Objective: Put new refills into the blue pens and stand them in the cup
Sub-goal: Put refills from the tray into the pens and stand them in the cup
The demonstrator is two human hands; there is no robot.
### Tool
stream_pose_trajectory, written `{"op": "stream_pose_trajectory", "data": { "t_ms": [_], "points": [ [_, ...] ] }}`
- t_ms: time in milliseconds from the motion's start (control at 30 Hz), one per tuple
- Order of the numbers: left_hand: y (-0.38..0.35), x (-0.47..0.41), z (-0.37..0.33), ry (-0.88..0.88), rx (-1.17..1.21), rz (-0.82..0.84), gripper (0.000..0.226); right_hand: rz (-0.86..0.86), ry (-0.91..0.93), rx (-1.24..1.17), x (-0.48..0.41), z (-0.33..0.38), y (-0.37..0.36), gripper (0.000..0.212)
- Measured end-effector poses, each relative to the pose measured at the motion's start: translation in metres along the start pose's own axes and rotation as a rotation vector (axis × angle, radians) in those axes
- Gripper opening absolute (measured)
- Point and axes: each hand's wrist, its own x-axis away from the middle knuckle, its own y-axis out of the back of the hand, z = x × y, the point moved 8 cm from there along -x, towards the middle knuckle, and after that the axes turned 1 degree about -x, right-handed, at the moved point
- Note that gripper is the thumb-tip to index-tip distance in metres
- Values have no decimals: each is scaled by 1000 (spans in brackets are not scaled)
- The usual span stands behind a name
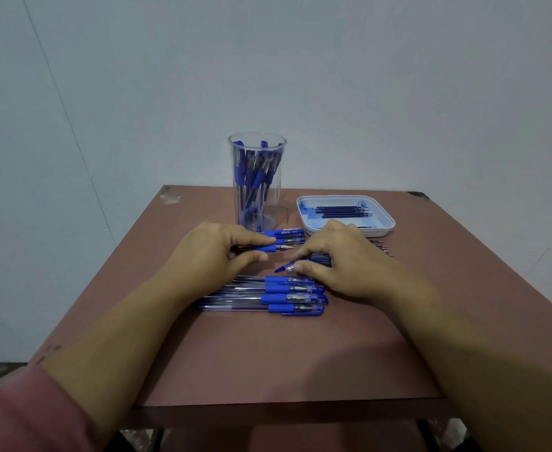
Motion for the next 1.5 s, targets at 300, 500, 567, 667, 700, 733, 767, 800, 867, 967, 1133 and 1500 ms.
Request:
{"op": "stream_pose_trajectory", "data": {
  "t_ms": [300, 500, 567, 667, 700, 733, 767, 800, 867, 967, 1133, 1500],
  "points": [
    [0, -1, -3, -21, 12, -7, 30, -185, -31, -131, 2, -1, 17, 13],
    [1, -2, -8, -64, 19, -27, 31, -219, -24, -209, -6, 1, 9, 15],
    [2, -2, -8, -67, 25, -33, 30, -223, -32, -232, -7, -1, 7, 13],
    [3, -2, -8, -72, 31, -50, 29, -252, -18, -296, -6, -1, 9, 14],
    [3, -2, -7, -77, 28, -57, 29, -252, -23, -337, -5, -1, 10, 16],
    [3, -2, -7, -85, 26, -61, 29, -247, -36, -381, -5, -3, 9, 17],
    [3, -3, -8, -92, 25, -63, 30, -240, -53, -417, -5, -4, 8, 17],
    [3, -3, -8, -96, 27, -63, 31, -234, -67, -431, -6, -4, 6, 14],
    [3, -3, -8, -97, 34, -57, 30, -234, -72, -403, -7, -3, 4, 11],
    [2, -3, -9, -103, 23, -54, 31, -250, -58, -403, -6, -1, 5, 10],
    [3, -4, -7, -110, 35, -63, 35, -252, -79, -430, -5, -4, 6, 14],
    [4, -3, -9, -100, -4, -64, 32, -222, -112, -393, -7, -6, 2, 13]
  ]
}}
